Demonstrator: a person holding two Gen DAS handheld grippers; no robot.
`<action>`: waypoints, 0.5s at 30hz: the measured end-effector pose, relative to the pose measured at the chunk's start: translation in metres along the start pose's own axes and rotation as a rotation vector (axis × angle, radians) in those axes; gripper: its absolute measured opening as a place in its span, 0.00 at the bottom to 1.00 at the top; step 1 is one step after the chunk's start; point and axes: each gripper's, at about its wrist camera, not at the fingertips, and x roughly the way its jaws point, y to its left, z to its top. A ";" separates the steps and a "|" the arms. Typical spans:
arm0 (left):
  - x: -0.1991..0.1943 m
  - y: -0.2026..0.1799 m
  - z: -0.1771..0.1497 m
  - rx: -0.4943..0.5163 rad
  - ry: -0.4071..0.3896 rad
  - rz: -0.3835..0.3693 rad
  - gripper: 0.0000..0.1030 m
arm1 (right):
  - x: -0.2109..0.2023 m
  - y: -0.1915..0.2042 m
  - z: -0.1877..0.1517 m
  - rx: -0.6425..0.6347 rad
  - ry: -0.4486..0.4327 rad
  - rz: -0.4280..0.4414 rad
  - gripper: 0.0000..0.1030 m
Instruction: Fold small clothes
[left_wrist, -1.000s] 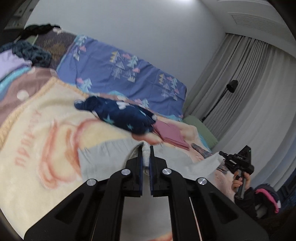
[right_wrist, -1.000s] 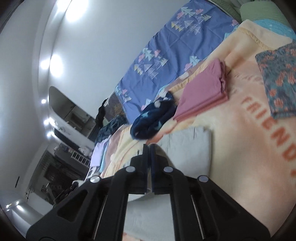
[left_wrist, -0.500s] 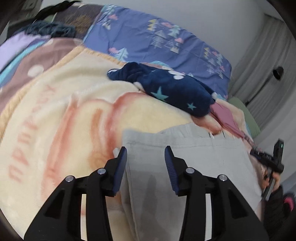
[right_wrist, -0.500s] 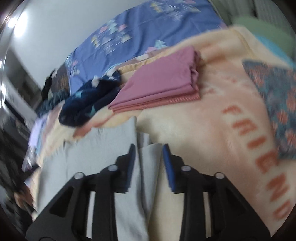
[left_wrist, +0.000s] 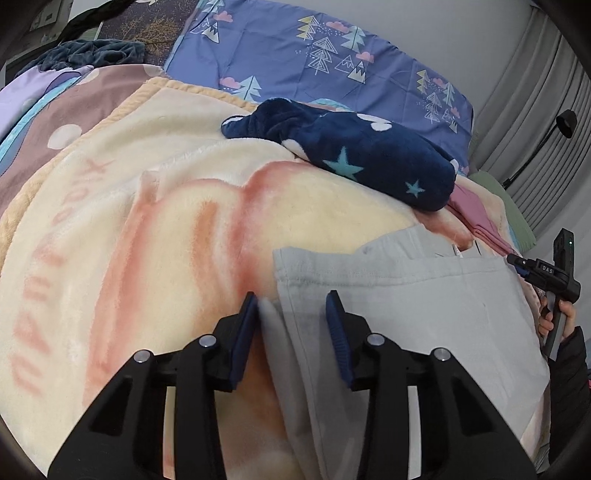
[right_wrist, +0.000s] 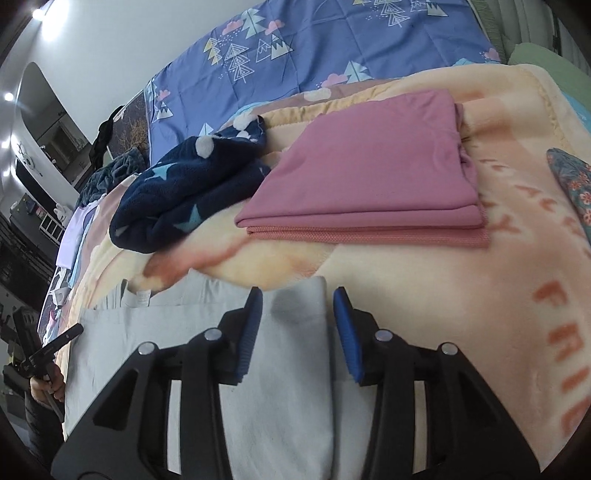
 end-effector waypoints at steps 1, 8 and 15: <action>0.002 0.000 0.003 -0.001 -0.005 0.003 0.38 | 0.001 0.001 0.000 -0.005 -0.002 -0.002 0.20; -0.026 -0.022 0.019 0.061 -0.145 -0.027 0.06 | -0.037 0.009 0.001 -0.009 -0.139 0.046 0.04; -0.025 -0.036 0.050 0.106 -0.177 0.007 0.06 | -0.053 0.005 0.021 0.012 -0.195 -0.001 0.04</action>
